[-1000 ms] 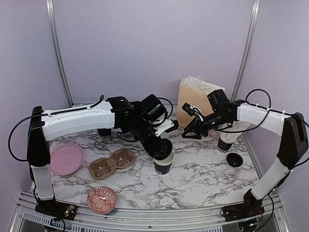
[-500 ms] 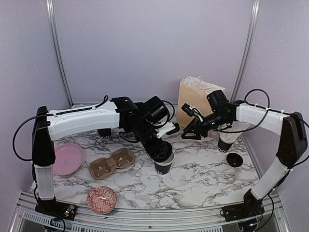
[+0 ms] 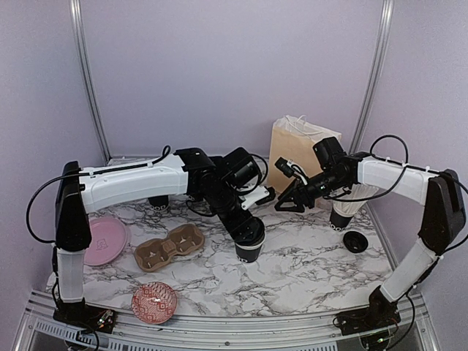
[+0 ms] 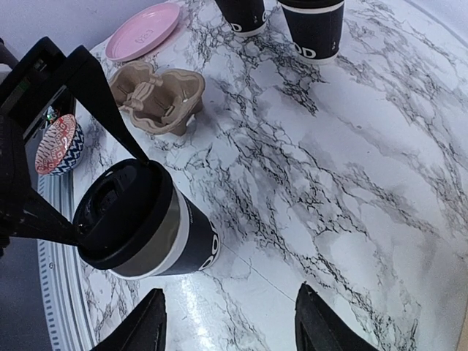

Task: Pack the takeout coffee

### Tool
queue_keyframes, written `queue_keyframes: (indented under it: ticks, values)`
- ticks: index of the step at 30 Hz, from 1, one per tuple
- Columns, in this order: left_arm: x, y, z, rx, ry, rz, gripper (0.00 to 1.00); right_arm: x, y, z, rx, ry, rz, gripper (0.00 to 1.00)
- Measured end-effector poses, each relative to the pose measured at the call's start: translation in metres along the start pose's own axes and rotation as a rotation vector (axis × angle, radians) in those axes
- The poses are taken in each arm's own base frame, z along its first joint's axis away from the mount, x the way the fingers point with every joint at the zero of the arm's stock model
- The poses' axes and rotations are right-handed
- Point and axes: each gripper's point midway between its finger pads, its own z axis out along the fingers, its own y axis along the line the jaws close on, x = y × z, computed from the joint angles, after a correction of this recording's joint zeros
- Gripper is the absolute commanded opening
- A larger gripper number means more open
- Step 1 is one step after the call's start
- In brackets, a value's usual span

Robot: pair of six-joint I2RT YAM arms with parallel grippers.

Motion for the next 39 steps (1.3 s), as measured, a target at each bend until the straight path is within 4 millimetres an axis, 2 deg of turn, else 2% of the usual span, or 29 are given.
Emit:
queue_keyframes:
  ticks: [4, 5, 6, 7, 14, 18, 21, 24, 26, 28, 31, 33, 35, 39]
  values:
    - [0.0, -0.001, 0.008, -0.002, 0.014, -0.013, 0.87, 0.001, 0.0, 0.0, 0.0, 0.001, 0.001, 0.59]
    - [0.0, 0.0, 0.01, -0.004, 0.015, -0.015, 0.89, 0.001, 0.0, 0.0, 0.0, 0.002, 0.002, 0.6]
    - [0.0, 0.0, 0.011, -0.006, 0.016, -0.019, 0.97, 0.001, 0.0, 0.0, -0.001, 0.002, 0.002, 0.6]
    - [-0.001, 0.0, 0.011, -0.006, 0.016, -0.02, 0.99, 0.001, 0.0, 0.0, -0.001, 0.003, 0.003, 0.61]
    - [-0.005, 0.002, 0.005, -0.048, 0.002, -0.023, 0.99, 0.002, 0.001, -0.006, 0.026, 0.009, 0.006, 0.64]
    - [-0.005, 0.012, -0.023, -0.122, -0.043, -0.055, 0.98, 0.0, 0.005, -0.011, 0.038, 0.005, 0.029, 0.65]
    - [-0.004, 0.02, -0.054, -0.136, -0.117, -0.154, 0.83, 0.002, 0.01, -0.011, 0.01, 0.006, 0.073, 0.64]
    - [-0.005, 0.034, -0.071, -0.094, -0.204, -0.318, 0.81, 0.009, 0.016, -0.005, -0.047, 0.02, 0.141, 0.59]
    - [-0.004, 0.042, -0.066, -0.054, -0.227, -0.409, 0.8, 0.018, 0.018, 0.001, -0.083, 0.036, 0.191, 0.54]
    - [0.003, 0.043, -0.05, -0.013, -0.22, -0.484, 0.78, 0.03, 0.021, 0.008, -0.12, 0.06, 0.247, 0.5]
    - [0.022, 0.031, -0.019, 0.05, -0.17, -0.564, 0.78, 0.04, 0.024, 0.017, -0.172, 0.084, 0.314, 0.47]
    - [0.03, 0.025, -0.008, 0.078, -0.152, -0.6, 0.78, 0.042, 0.026, 0.02, -0.196, 0.087, 0.332, 0.49]
    - [0.031, 0.018, -0.002, 0.114, -0.156, -0.63, 0.78, 0.042, 0.028, 0.023, -0.218, 0.089, 0.346, 0.5]
    - [0.018, 0.013, -0.003, 0.165, -0.204, -0.662, 0.76, 0.043, 0.036, 0.029, -0.265, 0.097, 0.361, 0.49]
